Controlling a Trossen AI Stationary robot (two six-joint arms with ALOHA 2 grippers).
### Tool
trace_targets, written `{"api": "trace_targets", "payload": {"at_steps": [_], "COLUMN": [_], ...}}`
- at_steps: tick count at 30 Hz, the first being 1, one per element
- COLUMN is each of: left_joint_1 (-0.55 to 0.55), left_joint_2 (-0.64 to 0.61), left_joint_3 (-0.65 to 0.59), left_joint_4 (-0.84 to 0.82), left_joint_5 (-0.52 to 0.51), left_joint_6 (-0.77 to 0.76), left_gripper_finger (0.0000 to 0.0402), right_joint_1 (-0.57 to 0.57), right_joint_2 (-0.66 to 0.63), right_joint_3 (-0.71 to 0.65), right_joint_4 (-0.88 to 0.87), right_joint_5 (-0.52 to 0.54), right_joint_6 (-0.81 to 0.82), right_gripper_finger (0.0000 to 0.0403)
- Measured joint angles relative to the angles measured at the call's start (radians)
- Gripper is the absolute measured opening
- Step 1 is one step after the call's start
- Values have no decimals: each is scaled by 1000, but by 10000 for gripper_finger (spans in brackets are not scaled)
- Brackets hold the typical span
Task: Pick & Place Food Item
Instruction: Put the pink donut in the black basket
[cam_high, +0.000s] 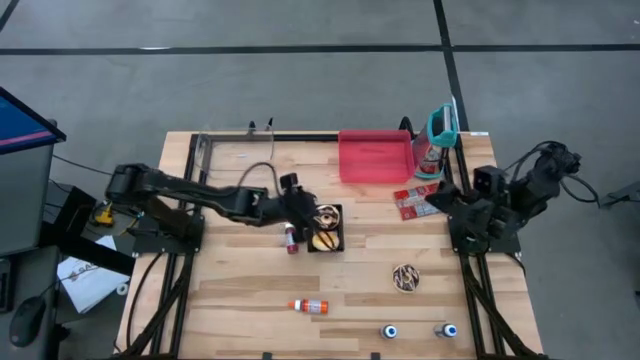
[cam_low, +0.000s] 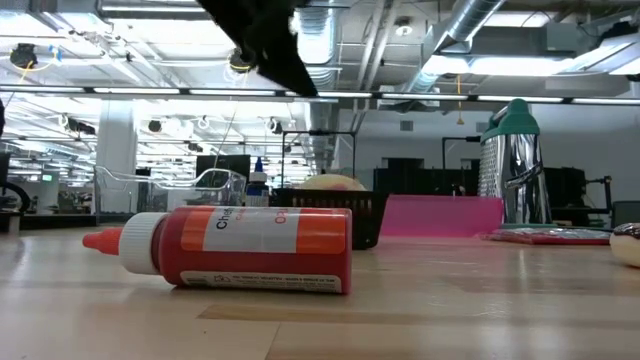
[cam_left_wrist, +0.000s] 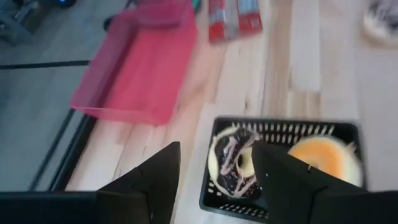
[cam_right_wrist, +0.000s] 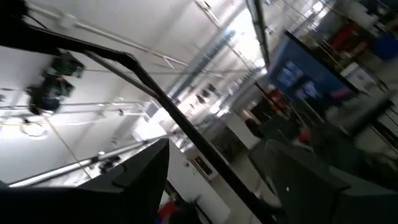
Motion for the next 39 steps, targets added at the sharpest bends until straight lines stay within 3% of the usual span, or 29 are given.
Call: {"api": "trace_targets", "payload": {"at_steps": [4,7,9,12,18,20,24,27,30,39], "left_joint_1": [-3,-23,-48,-78,-112,-126,-163,-189,-218,-297], "left_joint_2": [-72,-75,-56,-41,-76,-98,-156,-203,-239,-293], "left_joint_3": [-8,-52,-74,-93,-95,-95,-95,-95,-95,-95], "left_joint_4": [-30,-34,-30,-23,-1,-18,-60,-73,-69,-104], "left_joint_5": [110,253,284,281,213,213,161,111,74,-33], "left_joint_6": [-20,-18,-13,-40,-76,-78,-95,-105,-110,-129], "left_gripper_finger": [193,192,190,188,188,188,188,188,188,188], "right_joint_1": [-4,-10,-10,-7,-18,-28,-44,-67,-100,-128], "right_joint_2": [-1,0,0,11,71,81,141,207,262,452], "right_joint_3": [0,0,0,1,-2,6,61,101,115,112], "right_joint_4": [-48,-45,-49,-134,-495,-592,-981,-1224,-1290,-1362], "right_joint_5": [16,16,16,21,-10,-84,-310,-454,-527,-570], "right_joint_6": [48,48,48,131,543,656,875,912,883,836], "right_gripper_finger": [258,258,258,258,258,258,258,258,258,258]}}
